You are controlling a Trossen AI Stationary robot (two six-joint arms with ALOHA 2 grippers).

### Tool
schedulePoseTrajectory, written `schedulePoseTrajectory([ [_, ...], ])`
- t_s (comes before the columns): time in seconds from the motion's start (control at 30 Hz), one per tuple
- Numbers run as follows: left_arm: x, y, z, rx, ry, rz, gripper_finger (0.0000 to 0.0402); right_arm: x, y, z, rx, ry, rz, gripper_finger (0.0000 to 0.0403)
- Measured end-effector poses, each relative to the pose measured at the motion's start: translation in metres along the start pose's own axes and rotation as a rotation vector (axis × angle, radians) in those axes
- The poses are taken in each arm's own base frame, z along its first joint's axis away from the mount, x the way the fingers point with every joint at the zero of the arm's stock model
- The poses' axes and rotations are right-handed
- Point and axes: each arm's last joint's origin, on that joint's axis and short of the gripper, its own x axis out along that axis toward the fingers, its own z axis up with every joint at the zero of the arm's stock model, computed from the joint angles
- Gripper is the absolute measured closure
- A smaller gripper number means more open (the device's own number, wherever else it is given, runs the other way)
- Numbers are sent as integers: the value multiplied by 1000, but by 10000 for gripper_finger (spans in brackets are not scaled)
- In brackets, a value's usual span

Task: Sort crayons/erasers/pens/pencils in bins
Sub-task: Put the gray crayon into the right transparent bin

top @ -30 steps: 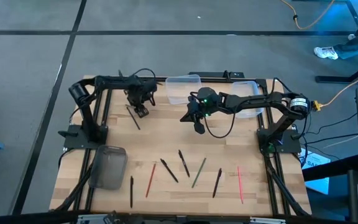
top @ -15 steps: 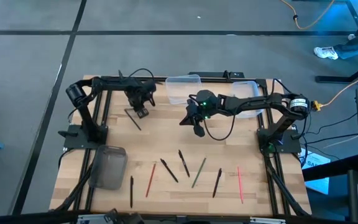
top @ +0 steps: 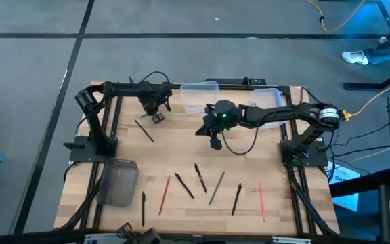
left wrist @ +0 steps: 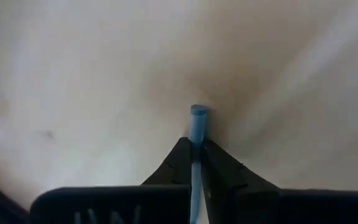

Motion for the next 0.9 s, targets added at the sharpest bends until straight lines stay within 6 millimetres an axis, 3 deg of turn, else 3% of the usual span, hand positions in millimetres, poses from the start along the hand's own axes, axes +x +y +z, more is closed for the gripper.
schedulePoseTrajectory([
  [0.17, -27, 5, 13, -96, -150, -15, 398, -47, 0, 9, -57, -220, -129, 392],
  [0.27, -51, 7, 15, -162, -285, -47, 399, -76, -5, 1, -6, -371, -257, 392],
  [0.33, -70, 8, 13, -212, -372, -67, 398, -85, -7, -10, 62, -434, -279, 392],
  [0.47, -109, -2, 6, -256, -551, -130, 397, -80, -9, -34, 161, -423, -269, 379],
  [0.57, -135, -21, 3, -247, -699, -202, 399, -70, -12, -41, 204, -386, -257, 350],
  [0.73, -166, -69, 6, -162, -970, -355, 396, -53, -20, -34, 193, -368, -191, 279],
  [0.9, -179, -109, 4, -95, -1149, -445, 397, -46, -25, -26, 160, -379, -191, 225],
])
